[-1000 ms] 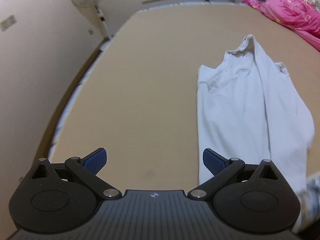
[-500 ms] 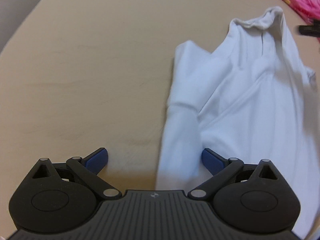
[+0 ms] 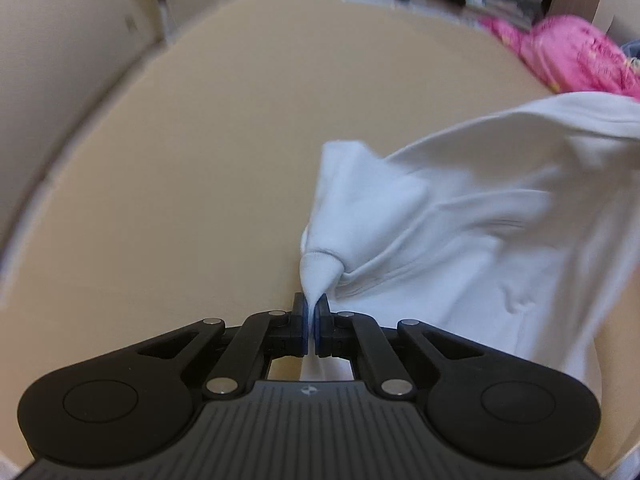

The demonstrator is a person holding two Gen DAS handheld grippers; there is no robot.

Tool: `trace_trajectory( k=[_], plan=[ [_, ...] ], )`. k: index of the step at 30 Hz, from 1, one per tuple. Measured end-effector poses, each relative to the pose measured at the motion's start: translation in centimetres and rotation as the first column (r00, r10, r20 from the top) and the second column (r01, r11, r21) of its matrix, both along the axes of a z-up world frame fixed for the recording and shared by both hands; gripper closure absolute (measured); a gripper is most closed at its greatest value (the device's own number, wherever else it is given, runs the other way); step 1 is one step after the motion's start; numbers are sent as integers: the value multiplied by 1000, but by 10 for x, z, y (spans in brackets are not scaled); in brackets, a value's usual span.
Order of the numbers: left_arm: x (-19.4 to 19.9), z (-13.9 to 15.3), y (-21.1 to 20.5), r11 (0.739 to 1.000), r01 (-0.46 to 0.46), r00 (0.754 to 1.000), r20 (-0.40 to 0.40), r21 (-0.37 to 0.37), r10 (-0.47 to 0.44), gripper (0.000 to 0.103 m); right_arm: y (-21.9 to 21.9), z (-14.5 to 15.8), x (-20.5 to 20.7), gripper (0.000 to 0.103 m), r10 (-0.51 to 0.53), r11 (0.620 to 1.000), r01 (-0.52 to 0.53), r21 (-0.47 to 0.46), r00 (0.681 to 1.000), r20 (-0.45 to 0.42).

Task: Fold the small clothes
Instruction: 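Grasp the white shirt's shoulders with the left tool while the right tool grasps and lifts, then lay the lifted shirt flat on the board and open both tools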

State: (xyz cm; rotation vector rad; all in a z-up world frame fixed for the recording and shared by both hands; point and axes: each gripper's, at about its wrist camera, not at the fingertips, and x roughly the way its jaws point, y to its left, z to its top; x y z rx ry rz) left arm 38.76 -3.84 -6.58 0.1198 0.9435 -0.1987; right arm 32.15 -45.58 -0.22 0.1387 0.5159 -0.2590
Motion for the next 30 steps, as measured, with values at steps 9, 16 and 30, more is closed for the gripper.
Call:
trace_trajectory(
  k=[9, 16, 30],
  plan=[
    [-168, 197, 81, 999, -23, 892, 450, -39, 38, 100, 76, 187, -266, 97, 151, 983, -106, -153, 936, 319],
    [-314, 295, 103, 998, -22, 693, 719, -55, 55, 100, 135, 243, -419, 97, 249, 954, -143, -264, 868, 429],
    [-340, 309, 84, 997, -63, 697, 717, 54, 6, 100, 113, 234, -404, 97, 250, 968, -232, -93, 894, 372]
  ],
)
